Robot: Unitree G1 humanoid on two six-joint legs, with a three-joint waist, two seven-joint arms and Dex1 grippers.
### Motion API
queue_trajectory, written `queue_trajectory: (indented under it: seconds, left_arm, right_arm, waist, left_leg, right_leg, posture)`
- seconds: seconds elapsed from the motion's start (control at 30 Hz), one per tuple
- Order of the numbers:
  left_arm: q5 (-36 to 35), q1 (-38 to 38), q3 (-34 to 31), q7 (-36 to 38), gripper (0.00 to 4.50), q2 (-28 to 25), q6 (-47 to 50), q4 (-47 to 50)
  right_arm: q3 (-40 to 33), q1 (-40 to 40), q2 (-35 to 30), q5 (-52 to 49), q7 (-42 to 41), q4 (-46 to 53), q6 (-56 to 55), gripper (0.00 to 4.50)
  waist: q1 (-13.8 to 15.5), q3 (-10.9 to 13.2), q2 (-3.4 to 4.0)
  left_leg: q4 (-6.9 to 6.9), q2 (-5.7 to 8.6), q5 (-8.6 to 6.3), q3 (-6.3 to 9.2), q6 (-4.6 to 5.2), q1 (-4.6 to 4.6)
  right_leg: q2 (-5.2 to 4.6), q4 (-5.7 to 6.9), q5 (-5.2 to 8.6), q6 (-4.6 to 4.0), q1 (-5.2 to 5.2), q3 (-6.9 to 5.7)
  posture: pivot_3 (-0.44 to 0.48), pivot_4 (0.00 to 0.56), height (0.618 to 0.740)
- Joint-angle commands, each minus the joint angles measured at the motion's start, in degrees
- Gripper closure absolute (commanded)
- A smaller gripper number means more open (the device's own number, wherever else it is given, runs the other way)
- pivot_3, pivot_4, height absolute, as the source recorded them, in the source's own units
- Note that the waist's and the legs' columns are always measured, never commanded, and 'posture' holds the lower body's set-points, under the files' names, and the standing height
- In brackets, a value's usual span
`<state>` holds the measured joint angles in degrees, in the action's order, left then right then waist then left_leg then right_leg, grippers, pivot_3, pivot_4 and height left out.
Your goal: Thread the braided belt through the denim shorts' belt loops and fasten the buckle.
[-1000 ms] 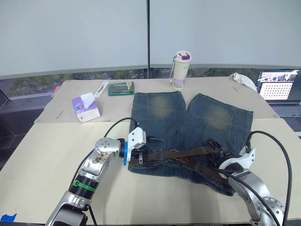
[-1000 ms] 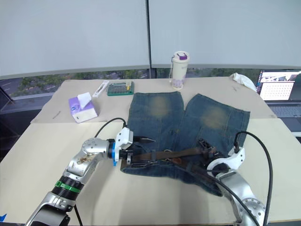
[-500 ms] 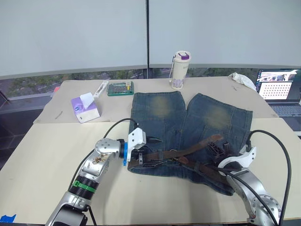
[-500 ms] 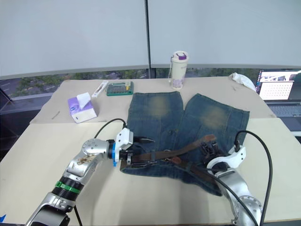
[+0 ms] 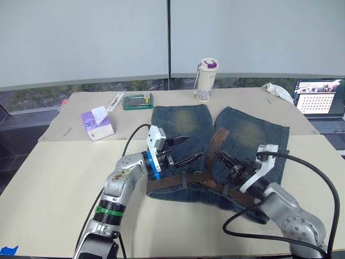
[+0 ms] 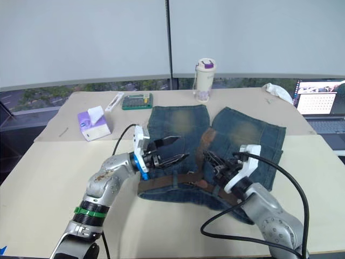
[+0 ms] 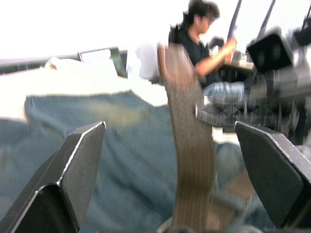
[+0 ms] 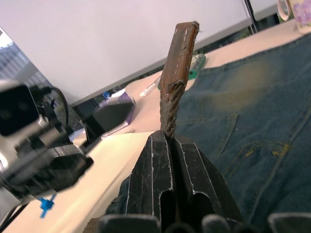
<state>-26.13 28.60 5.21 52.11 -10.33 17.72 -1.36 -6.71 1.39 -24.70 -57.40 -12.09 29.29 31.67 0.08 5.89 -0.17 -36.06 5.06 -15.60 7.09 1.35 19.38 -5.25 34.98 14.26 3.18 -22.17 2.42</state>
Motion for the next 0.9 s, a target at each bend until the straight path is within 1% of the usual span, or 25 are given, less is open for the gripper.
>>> queue_trajectory:
  seconds: [0.03, 0.1, 0.2, 0.27, 0.33, 0.47, 0.5, 0.57, 0.67, 0.77, 0.9]
  left_arm:
    - [1.81, -0.22, 1.13, -2.04, 0.0, 1.17, -3.57, 3.81]
    - [2.87, -0.87, 2.02, -2.87, 0.0, 1.54, -4.59, 4.39]
    - [11.02, -1.45, 5.23, -5.35, 0.0, 1.04, -13.29, 2.21]
    - [13.8, -1.51, 5.97, -7.71, 0.0, 1.6, -16.13, 1.26]
    - [19.31, -1.28, 7.39, -11.67, 0.0, 2.03, -21.63, -0.41]
    - [27.79, -0.04, 8.54, -20.3, 0.0, 3.84, -29.7, -3.46]
    - [31.01, 0.3, 9.11, -22.91, 0.0, 3.81, -32.47, -4.45]
    - [35.42, 0.77, 9.73, -27.47, 0.0, 4.25, -36.21, -6.09]
    - [39.81, 1.48, 10.6, -32.38, 0.0, 4.76, -39.89, -8.21]
    - [42.51, 2.35, 11.11, -35.42, 0.0, 4.94, -42.07, -9.63]
    - [44.93, 2.95, 12.25, -36.99, 0.0, 4.31, -43.41, -11.57]
  right_arm:
    - [-0.5, 2.31, 3.13, -0.94, 2.67, 1.79, -0.21, 4.48]
    - [-0.72, 3.18, 5.08, -2.45, 3.98, 2.34, 0.2, 4.48]
    - [-0.98, 5.78, 9.07, -4.44, 9.82, 2.84, 0.92, 4.48]
    - [-1.57, 7.58, 11.78, -6.01, 14.44, 2.7, 1.11, 4.48]
    - [-1.23, 9.02, 13.68, -6.77, 18.17, 2.98, 1.77, 4.48]
    - [-0.74, 10.27, 17.86, -8.07, 25.8, 3.6, 1.88, 4.48]
    - [-0.6, 10.64, 18.66, -7.98, 27.45, 3.68, 1.84, 4.48]
    - [0.28, 11.08, 19.22, -7.34, 28.91, 4.18, 2.26, 4.48]
    - [0.99, 11.1, 19.57, -7.68, 30.05, 4.77, 2.4, 4.48]
    - [1.22, 11.16, 19.61, -7.83, 30.58, 4.92, 2.5, 4.48]
    - [1.54, 11.14, 19.5, -8.21, 30.81, 5.29, 2.71, 4.48]
  waist:
    - [0.17, 0.01, -0.01]
    - [0.23, 0.01, -0.01]
    - [0.4, 0.0, 0.0]
    - [0.55, 0.0, 0.0]
    - [0.59, 0.0, 0.01]
    - [0.77, -0.01, 0.0]
    - [0.73, -0.01, 0.0]
    - [0.65, -0.01, 0.01]
    - [0.58, -0.01, 0.01]
    - [0.58, -0.01, 0.02]
    - [0.54, -0.01, 0.02]
  left_leg:
    - [0.02, 0.0, 0.02, 0.0, -0.04, 0.0]
    - [0.04, -0.01, 0.03, 0.01, -0.07, -0.01]
    - [0.06, 0.0, 0.04, 0.0, -0.08, -0.01]
    - [0.06, 0.0, 0.05, 0.0, -0.1, 0.0]
    - [0.08, 0.01, 0.05, 0.0, -0.1, 0.0]
    - [0.08, 0.03, 0.05, 0.01, -0.1, 0.0]
    - [0.08, 0.03, 0.05, 0.01, -0.1, 0.0]
    - [0.08, 0.03, 0.05, 0.01, -0.1, 0.01]
    - [0.09, 0.02, 0.05, 0.01, -0.1, 0.0]
    - [0.1, 0.02, 0.05, 0.0, -0.09, 0.0]
    - [0.1, 0.03, 0.05, 0.0, -0.09, -0.01]
  right_leg:
    - [0.0, 0.0, 0.0, -0.01, -0.01, 0.01]
    - [0.0, 0.0, -0.01, -0.01, -0.02, 0.03]
    - [-0.01, -0.01, -0.01, -0.02, -0.03, 0.07]
    - [0.0, 0.0, -0.02, -0.04, -0.05, 0.08]
    - [-0.02, 0.0, -0.02, -0.04, -0.06, 0.09]
    - [-0.04, 0.0, -0.02, -0.04, -0.06, 0.08]
    - [-0.04, 0.0, -0.02, -0.04, -0.06, 0.08]
    - [-0.04, 0.01, -0.02, -0.03, -0.07, 0.09]
    - [0.0, 0.02, -0.02, -0.03, -0.07, 0.06]
    - [0.0, 0.03, -0.02, -0.03, -0.07, 0.05]
    - [0.02, 0.05, -0.02, -0.03, -0.07, 0.02]
  posture:
    - [0.0, 0.15, 0.74]
    - [0.0, 0.15, 0.74]
    - [0.0, 0.15, 0.74]
    - [0.0, 0.15, 0.74]
    - [0.0, 0.15, 0.74]
    - [0.0, 0.15, 0.74]
    - [0.0, 0.15, 0.74]
    - [0.0, 0.15, 0.74]
    - [0.0, 0.15, 0.74]
    - [0.0, 0.15, 0.74]
    - [0.0, 0.15, 0.74]
